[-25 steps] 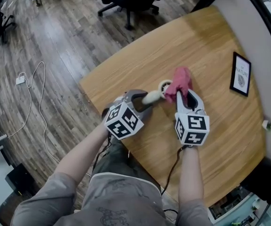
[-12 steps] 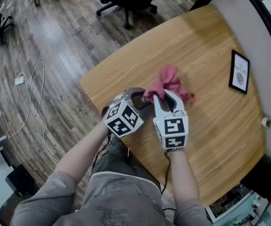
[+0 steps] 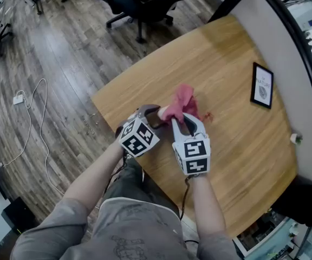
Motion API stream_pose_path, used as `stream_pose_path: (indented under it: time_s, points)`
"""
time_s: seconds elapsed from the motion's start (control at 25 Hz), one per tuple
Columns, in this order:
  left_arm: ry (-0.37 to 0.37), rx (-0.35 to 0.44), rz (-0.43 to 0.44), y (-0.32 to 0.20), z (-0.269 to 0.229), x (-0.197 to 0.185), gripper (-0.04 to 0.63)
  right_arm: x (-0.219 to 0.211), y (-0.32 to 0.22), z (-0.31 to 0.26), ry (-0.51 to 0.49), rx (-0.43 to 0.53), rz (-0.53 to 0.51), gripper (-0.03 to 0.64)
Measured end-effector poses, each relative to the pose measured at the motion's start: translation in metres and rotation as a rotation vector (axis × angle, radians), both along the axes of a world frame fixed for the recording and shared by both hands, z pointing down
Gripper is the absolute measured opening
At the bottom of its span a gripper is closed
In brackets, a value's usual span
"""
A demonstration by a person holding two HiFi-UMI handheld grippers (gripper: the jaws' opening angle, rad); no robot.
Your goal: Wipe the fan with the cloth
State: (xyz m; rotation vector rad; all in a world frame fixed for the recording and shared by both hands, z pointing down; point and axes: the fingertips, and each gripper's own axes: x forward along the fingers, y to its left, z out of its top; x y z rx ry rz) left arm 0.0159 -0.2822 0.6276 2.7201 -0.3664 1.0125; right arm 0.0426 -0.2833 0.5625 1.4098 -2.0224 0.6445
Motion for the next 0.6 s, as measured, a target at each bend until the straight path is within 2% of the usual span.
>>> stream_pose_path:
  time_s: [0.32,0.48,0.6]
  points:
    - [0.005,0.061,-0.059,-0.008,-0.046,-0.029,0.256,0.031,0.005,-0.068,0.019,0.122,0.130,0.084]
    - [-0.009,0.164,-0.046,-0.014,-0.098,-0.043,0.247,0.039,0.007,-0.113,0.015,0.203,0.169,0.084]
    - [0.032,0.222,-0.071,-0.018,-0.142,-0.051,0.209,0.044,0.014,-0.149,0.015,0.275,0.200,0.084]
